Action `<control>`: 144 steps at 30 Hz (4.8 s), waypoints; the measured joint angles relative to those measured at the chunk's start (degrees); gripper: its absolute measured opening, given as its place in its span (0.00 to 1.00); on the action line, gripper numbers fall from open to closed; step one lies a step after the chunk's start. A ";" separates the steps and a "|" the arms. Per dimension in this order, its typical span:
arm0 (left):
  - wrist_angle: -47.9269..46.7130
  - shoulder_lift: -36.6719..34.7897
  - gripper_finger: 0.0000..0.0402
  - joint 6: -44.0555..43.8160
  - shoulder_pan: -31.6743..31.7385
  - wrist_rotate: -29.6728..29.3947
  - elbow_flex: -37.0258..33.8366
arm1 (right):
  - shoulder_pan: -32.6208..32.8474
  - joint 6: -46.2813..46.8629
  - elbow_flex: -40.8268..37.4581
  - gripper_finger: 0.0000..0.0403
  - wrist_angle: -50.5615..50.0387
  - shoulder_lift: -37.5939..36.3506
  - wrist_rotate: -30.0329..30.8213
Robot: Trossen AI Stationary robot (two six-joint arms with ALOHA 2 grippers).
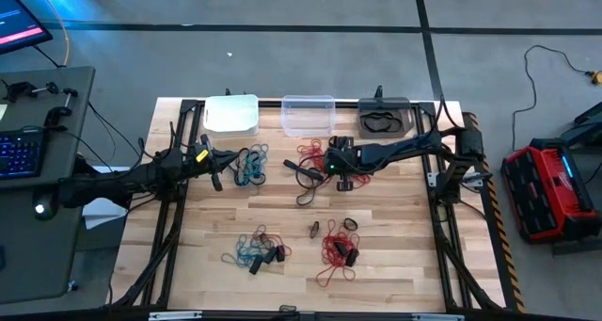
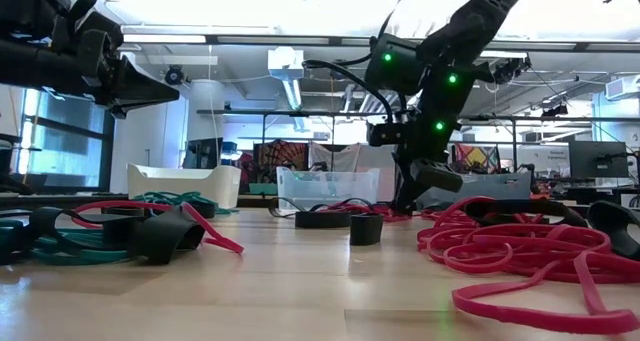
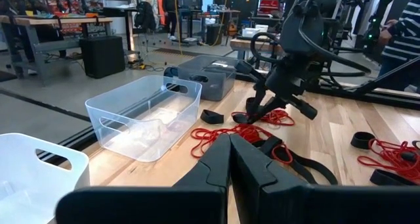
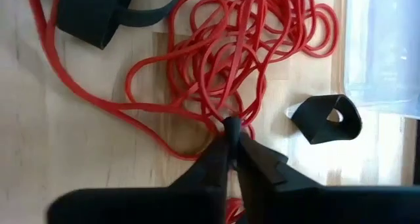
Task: Sort rubber bands into baskets
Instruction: Put the black rubber band into the black bin
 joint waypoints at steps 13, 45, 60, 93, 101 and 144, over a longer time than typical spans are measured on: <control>0.27 -0.01 0.00 -1.00 0.00 0.21 0.00 | -0.68 4.12 3.44 0.01 -7.11 -6.69 0.95; 2.21 -0.02 0.00 -1.36 0.00 0.20 0.00 | -31.78 25.63 -10.86 0.00 -2.57 -25.28 3.59; 2.14 -0.01 0.00 -1.36 0.00 0.21 0.00 | -35.56 32.10 -15.05 0.11 5.33 -25.22 1.94; 1.70 0.00 0.00 -1.38 0.00 0.20 0.00 | -35.52 28.63 -14.94 0.46 6.78 -25.18 0.21; 1.73 -0.01 0.00 -1.38 0.00 0.20 -0.01 | -34.47 22.16 -14.92 0.37 7.88 -25.73 -1.50; 3.45 -0.02 0.00 1.65 0.00 -0.69 -0.02 | -7.00 28.26 -10.63 0.00 17.11 -21.20 -5.01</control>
